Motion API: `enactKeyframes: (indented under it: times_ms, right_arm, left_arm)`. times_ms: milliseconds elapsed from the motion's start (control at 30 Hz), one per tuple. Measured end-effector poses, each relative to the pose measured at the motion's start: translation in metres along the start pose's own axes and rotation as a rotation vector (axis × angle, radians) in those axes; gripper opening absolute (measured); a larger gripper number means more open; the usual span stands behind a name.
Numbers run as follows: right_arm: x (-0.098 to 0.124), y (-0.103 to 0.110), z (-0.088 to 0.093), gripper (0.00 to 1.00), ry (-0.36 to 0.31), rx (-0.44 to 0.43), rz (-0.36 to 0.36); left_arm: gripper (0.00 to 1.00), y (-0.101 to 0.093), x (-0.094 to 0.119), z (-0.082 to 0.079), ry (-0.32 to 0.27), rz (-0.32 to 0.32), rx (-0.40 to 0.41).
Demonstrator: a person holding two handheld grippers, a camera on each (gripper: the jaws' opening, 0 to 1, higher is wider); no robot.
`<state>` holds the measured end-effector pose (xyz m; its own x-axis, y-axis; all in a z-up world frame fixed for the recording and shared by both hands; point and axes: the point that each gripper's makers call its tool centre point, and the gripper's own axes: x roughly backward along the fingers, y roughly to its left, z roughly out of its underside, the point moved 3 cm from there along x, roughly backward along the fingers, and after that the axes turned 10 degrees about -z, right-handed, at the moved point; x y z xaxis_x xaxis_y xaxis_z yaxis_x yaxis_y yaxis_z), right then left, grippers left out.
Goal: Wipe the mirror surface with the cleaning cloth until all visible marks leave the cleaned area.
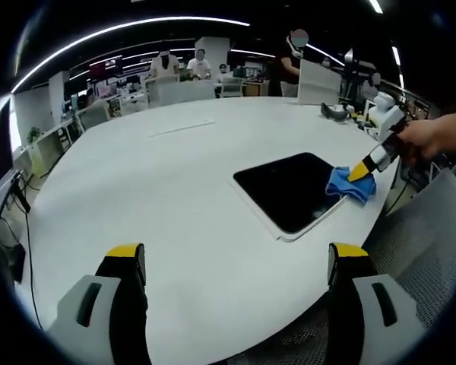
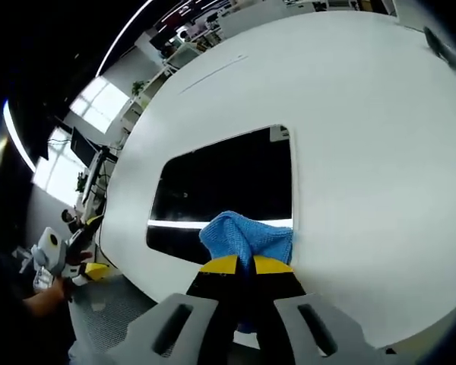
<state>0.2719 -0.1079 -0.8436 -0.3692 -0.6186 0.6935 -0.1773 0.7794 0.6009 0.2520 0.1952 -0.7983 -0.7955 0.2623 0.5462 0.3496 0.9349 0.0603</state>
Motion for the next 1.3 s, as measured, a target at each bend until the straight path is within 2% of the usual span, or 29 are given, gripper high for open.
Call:
enactKeyframes:
  times_ms: [533,867,1300]
  right_arm:
    - [0.013,-0.017,-0.002,0.0,-0.022,-0.016,0.029]
    - [0.011,-0.017,-0.002,0.0,-0.025,-0.012,0.041]
    - [0.001,-0.015,-0.02,0.0,-0.048,0.005,0.062]
  left_arm:
    - [0.99,-0.001,0.0,-0.001,-0.005,0.009,-0.002]
    - [0.99,-0.002,0.0,-0.001,-0.006,0.016,0.002]
    - [0.99,0.0,0.0,-0.001,-0.012,0.014,-0.001]
